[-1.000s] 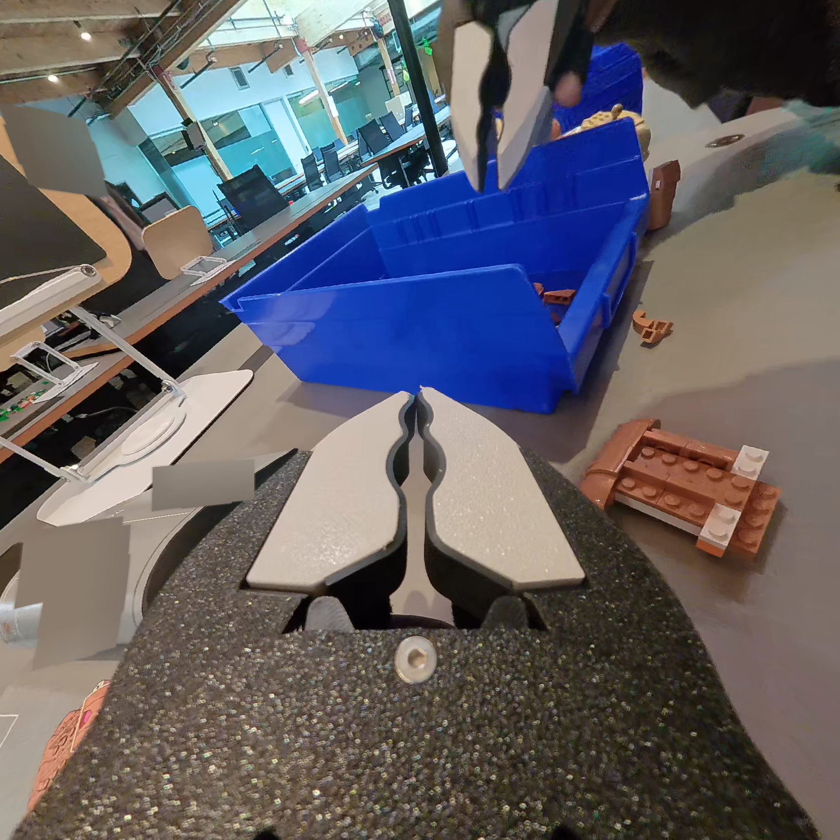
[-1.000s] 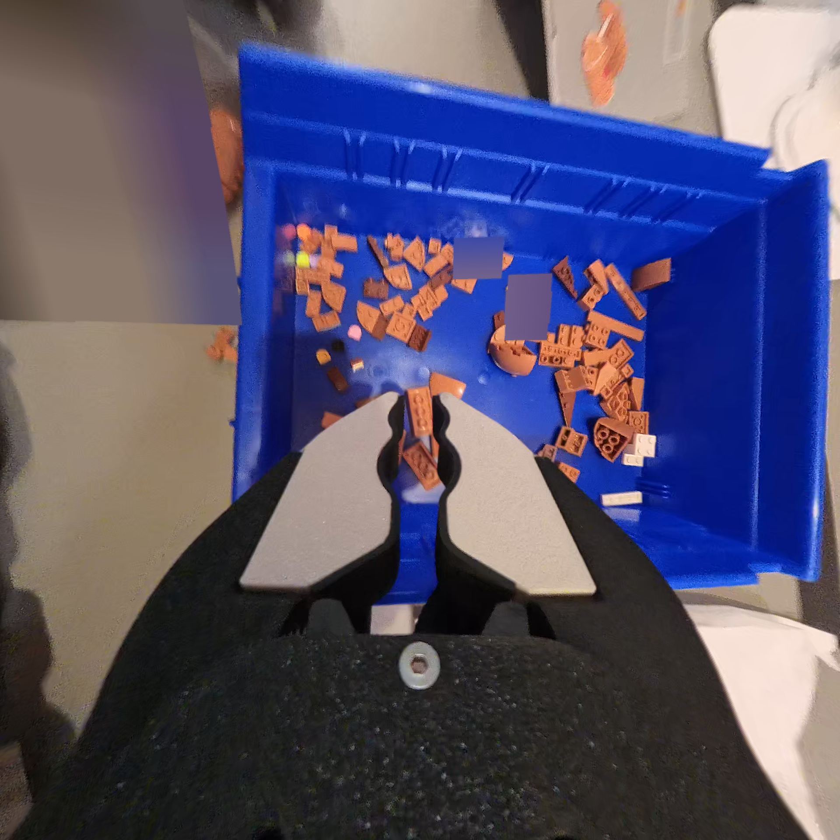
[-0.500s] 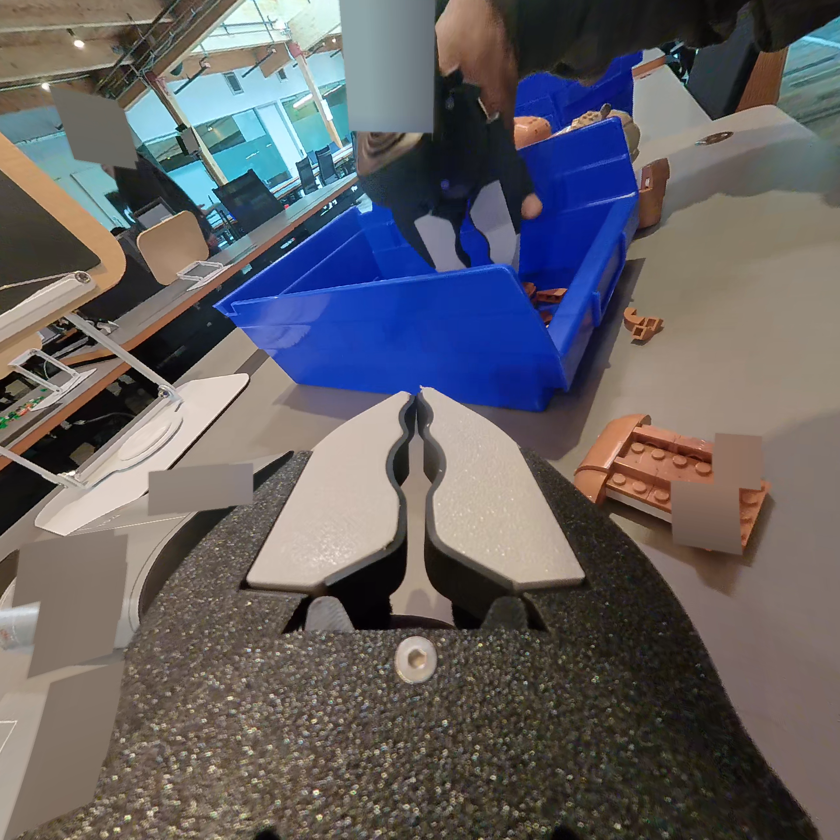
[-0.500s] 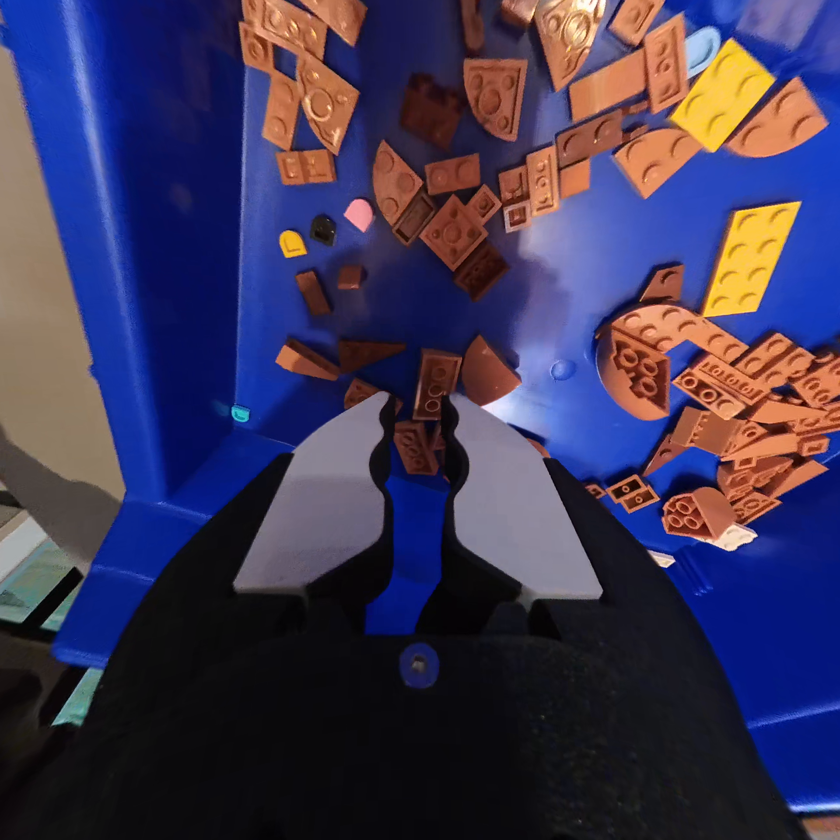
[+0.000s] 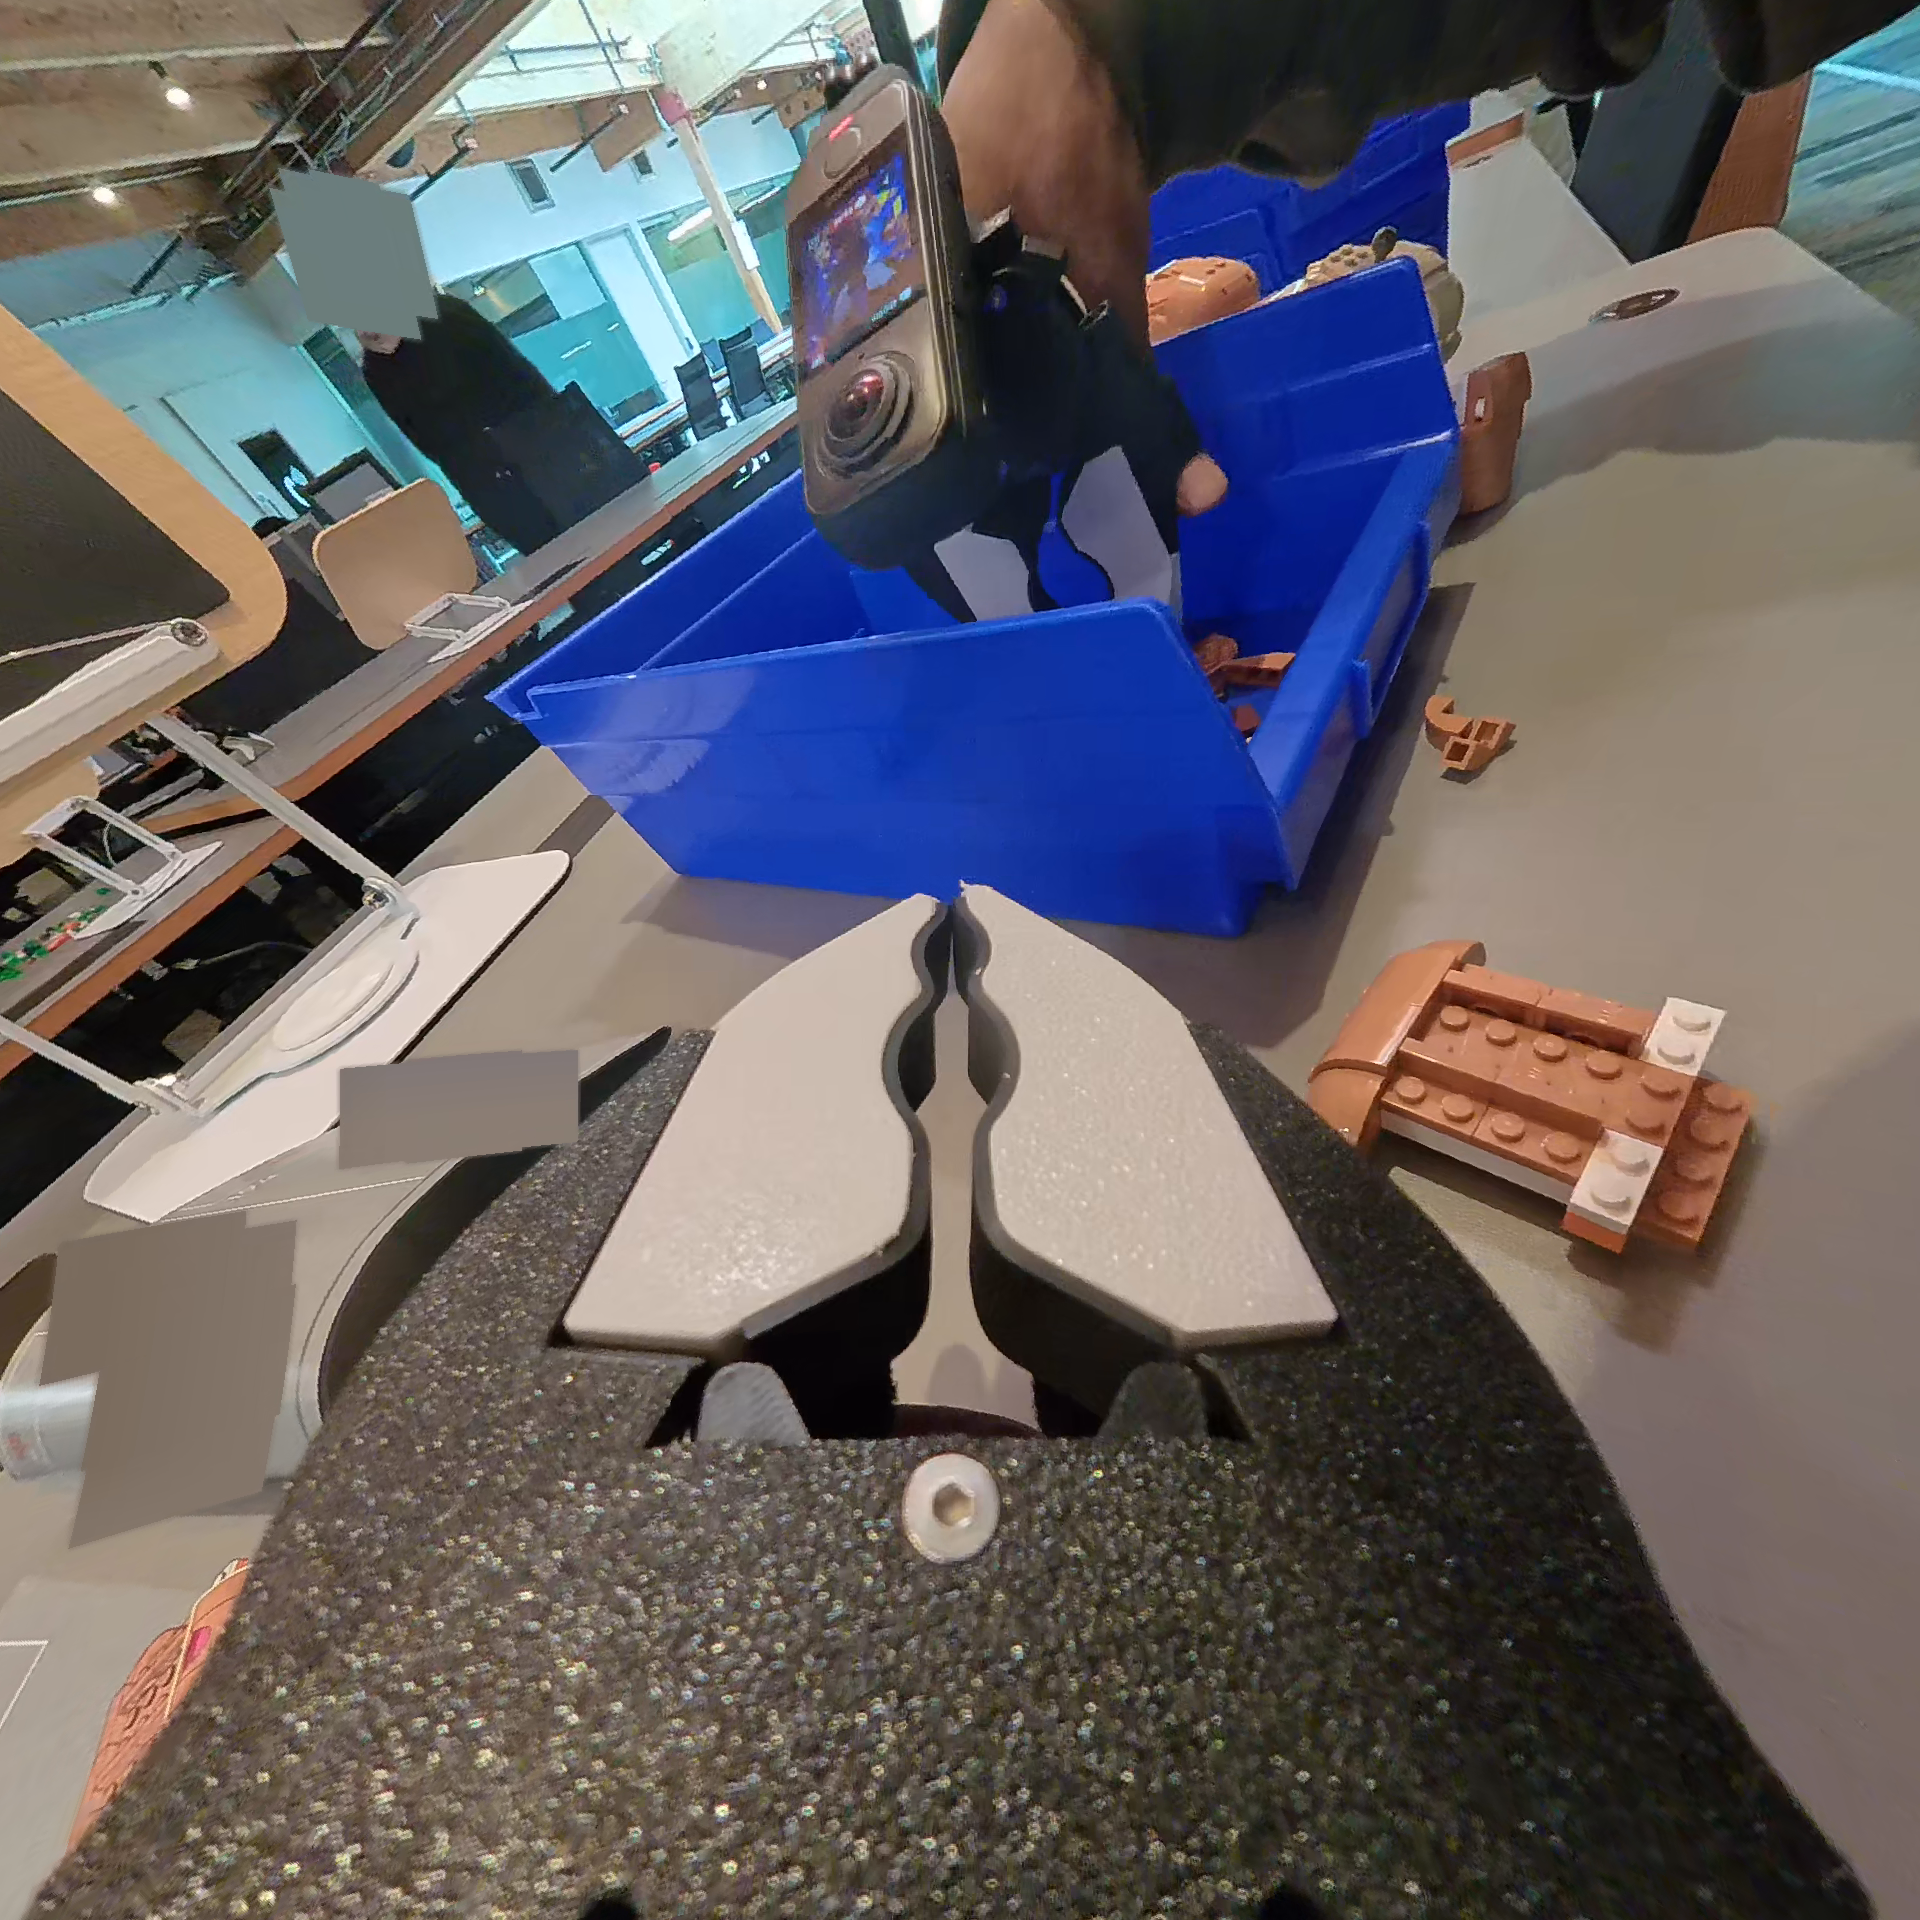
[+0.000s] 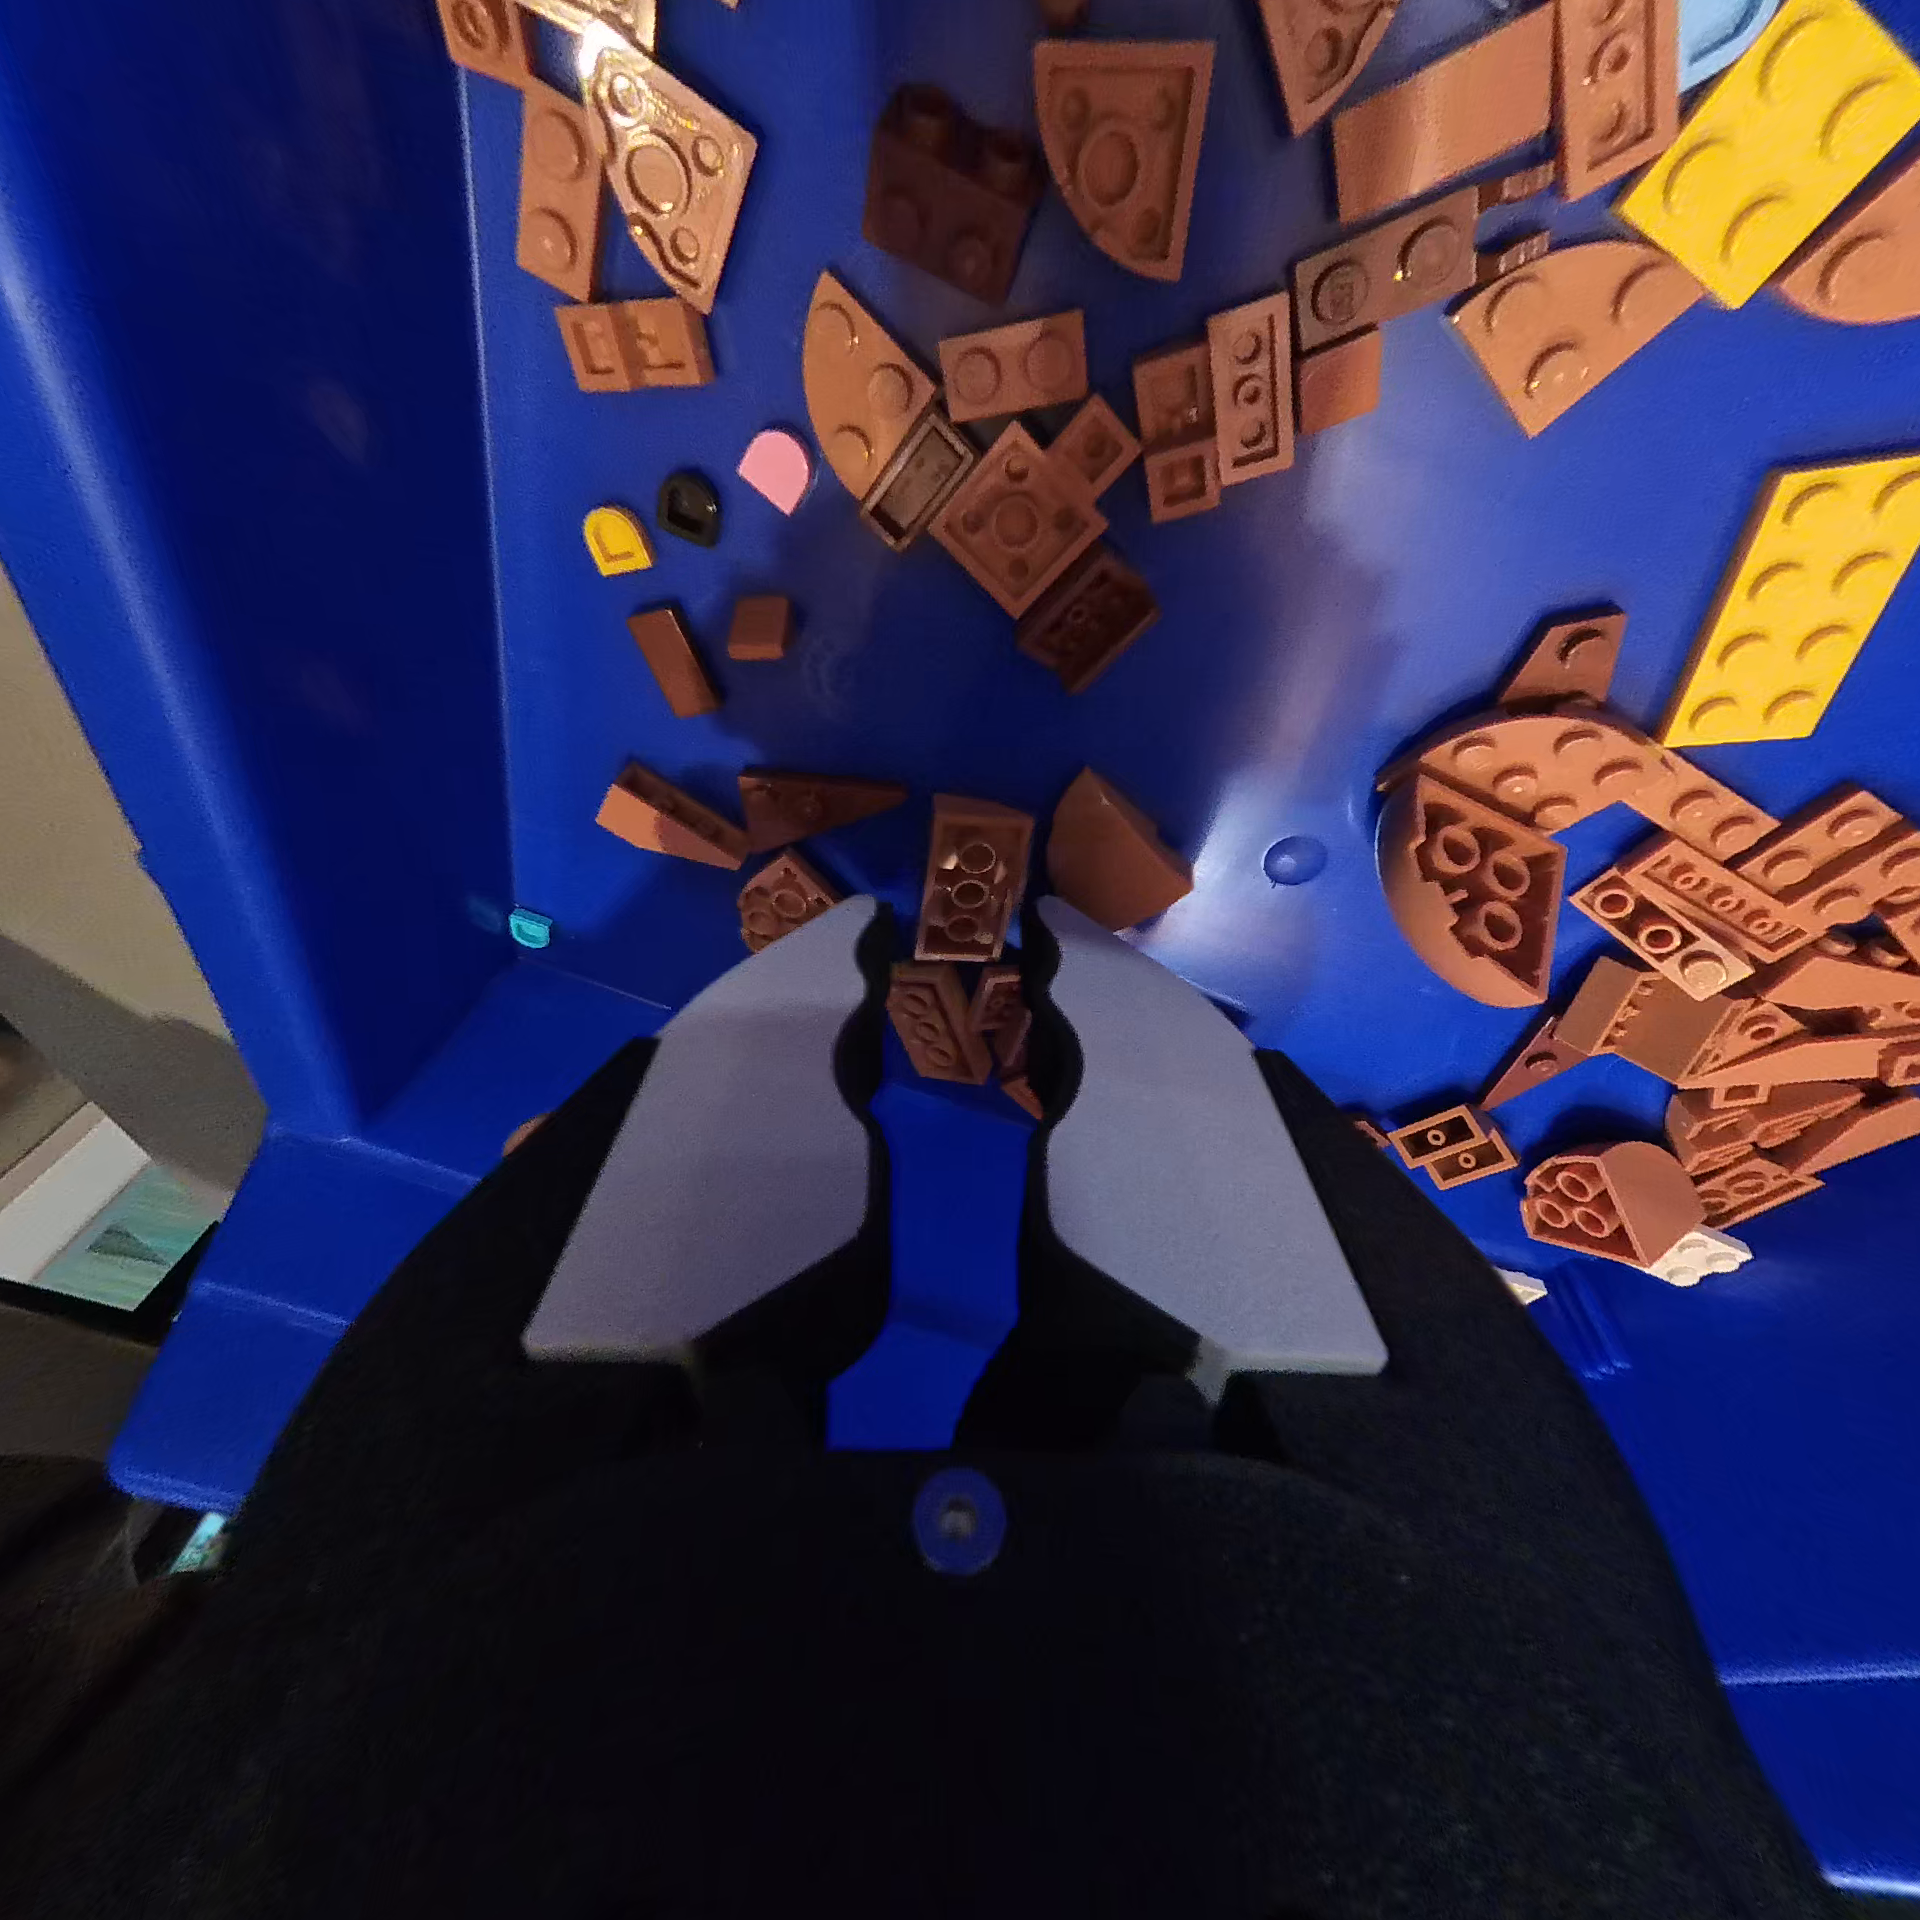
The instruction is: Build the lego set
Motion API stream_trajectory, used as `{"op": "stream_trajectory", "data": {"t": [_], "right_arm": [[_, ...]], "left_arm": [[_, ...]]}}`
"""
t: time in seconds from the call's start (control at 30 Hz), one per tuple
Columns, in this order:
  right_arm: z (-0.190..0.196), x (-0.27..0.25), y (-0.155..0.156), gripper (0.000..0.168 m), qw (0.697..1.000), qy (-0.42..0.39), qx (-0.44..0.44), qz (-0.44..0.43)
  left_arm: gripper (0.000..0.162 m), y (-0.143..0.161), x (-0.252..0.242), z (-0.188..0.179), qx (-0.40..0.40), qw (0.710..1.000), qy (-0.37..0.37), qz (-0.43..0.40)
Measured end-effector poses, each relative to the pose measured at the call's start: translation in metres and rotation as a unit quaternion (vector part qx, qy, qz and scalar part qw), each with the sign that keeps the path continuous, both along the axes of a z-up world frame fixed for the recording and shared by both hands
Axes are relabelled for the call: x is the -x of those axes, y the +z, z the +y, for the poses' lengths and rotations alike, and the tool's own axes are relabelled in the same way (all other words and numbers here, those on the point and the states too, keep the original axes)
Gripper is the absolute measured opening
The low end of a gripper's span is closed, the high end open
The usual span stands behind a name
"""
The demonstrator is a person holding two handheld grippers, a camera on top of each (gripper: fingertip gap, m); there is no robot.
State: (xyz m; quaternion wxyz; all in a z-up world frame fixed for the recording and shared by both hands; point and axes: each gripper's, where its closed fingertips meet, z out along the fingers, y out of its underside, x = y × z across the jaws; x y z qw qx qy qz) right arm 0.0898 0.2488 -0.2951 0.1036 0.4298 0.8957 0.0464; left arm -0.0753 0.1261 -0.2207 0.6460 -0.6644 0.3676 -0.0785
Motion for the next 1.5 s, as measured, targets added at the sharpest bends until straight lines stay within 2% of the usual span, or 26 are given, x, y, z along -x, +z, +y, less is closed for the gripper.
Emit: {"op": "stream_trajectory", "data": {"t": [0.03,0.17,0.33,0.6,0.7,0.8,0.93,1.0,1.37,1.5], "right_arm": [[0.001,0.001,0.001,0.029,1.0,-0.001,-0.003,0.002],[-0.004,0.001,0.0,0.029,1.0,-0.008,0.004,0.004],[-0.001,0.004,-0.002,0.019,1.0,-0.017,-0.022,0.011],[0.0,0.008,-0.002,0.016,0.998,-0.033,-0.033,0.032],[-0.005,0.017,0.01,0.016,0.996,-0.053,0.013,0.071],[-0.024,0.037,0.042,0.016,0.975,-0.069,0.148,0.151],[-0.051,0.051,0.109,0.016,0.892,-0.042,0.364,0.264],[-0.052,0.051,0.123,0.016,0.867,-0.05,0.413,0.275],[-0.05,0.05,0.12,0.016,0.86,-0.04,0.431,0.269],[-0.046,0.05,0.113,0.016,0.872,-0.038,0.412,0.264]], "left_arm": [[0.0,0.0,0.0,0.0,0.0,1.0,0.0,0.001],[0.0,-0.001,0.0,0.0,0.001,1.0,0.002,0.006],[0.0,-0.002,0.0,-0.001,0.001,1.0,0.001,0.009],[0.0,-0.002,-0.001,-0.001,0.0,1.0,0.003,0.016],[0.0,-0.003,0.0,-0.002,-0.002,1.0,0.004,0.02],[0.0,-0.002,0.001,-0.001,-0.003,1.0,0.007,0.019],[0.0,-0.003,0.001,-0.001,-0.003,1.0,0.007,0.019],[0.0,-0.003,0.001,-0.001,-0.003,1.0,0.008,0.022],[0.0,-0.002,0.003,-0.002,-0.006,1.0,0.009,0.025],[0.0,-0.002,0.004,-0.002,-0.007,1.0,0.009,0.027]]}}
